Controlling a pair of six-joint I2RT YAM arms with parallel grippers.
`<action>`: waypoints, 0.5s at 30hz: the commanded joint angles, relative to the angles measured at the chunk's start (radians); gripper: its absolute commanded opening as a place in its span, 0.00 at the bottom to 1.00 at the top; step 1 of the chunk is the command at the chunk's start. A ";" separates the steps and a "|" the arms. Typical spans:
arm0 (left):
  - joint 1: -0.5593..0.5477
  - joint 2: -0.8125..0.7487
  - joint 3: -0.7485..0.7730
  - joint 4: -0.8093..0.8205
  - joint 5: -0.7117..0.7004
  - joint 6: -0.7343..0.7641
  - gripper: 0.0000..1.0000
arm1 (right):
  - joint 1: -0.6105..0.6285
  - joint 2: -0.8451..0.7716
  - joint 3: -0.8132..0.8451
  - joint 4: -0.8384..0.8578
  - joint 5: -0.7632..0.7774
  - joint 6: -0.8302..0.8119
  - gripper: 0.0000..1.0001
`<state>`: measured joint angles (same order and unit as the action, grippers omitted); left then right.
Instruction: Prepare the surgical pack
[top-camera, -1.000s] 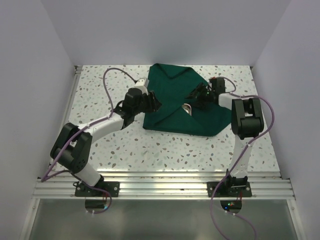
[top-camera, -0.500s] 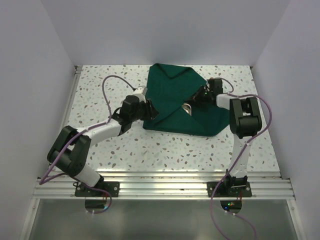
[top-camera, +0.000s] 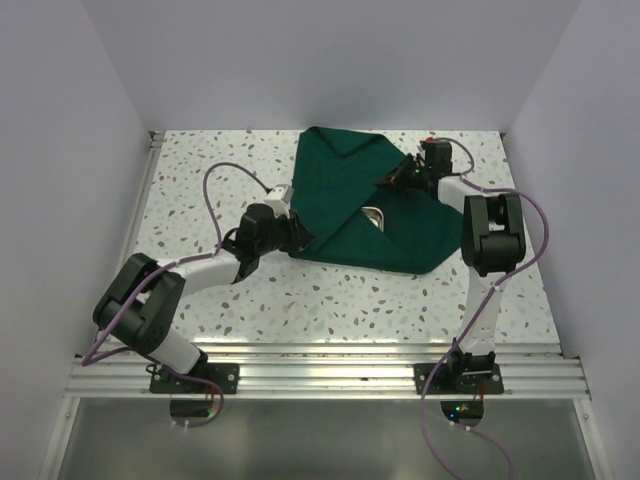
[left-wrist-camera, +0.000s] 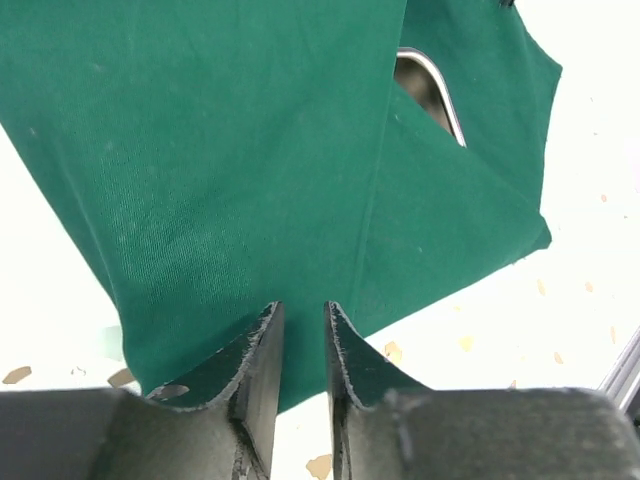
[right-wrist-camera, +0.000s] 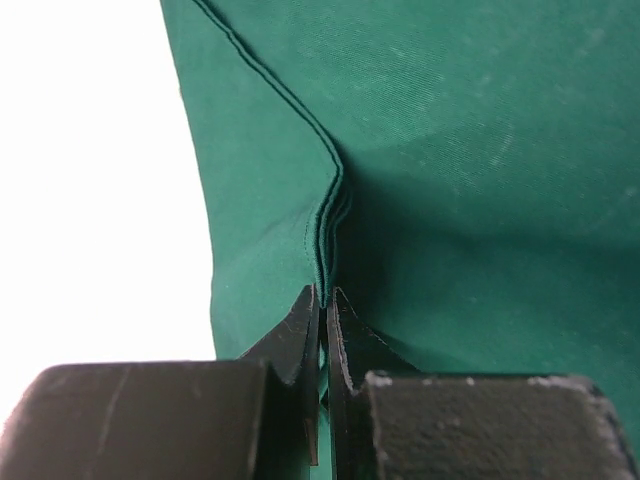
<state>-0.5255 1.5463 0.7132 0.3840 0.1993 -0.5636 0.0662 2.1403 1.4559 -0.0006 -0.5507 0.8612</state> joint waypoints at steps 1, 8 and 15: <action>0.005 -0.017 -0.024 0.130 0.028 -0.005 0.25 | -0.009 0.009 0.067 -0.030 0.005 -0.031 0.00; 0.004 0.032 -0.078 0.211 0.060 -0.033 0.17 | -0.011 0.030 0.070 -0.030 0.008 -0.037 0.00; -0.014 0.077 -0.159 0.315 0.026 -0.070 0.13 | -0.026 0.017 0.038 -0.035 0.034 -0.054 0.08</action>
<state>-0.5301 1.6077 0.5930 0.5888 0.2424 -0.6090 0.0624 2.1715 1.4921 -0.0463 -0.5426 0.8326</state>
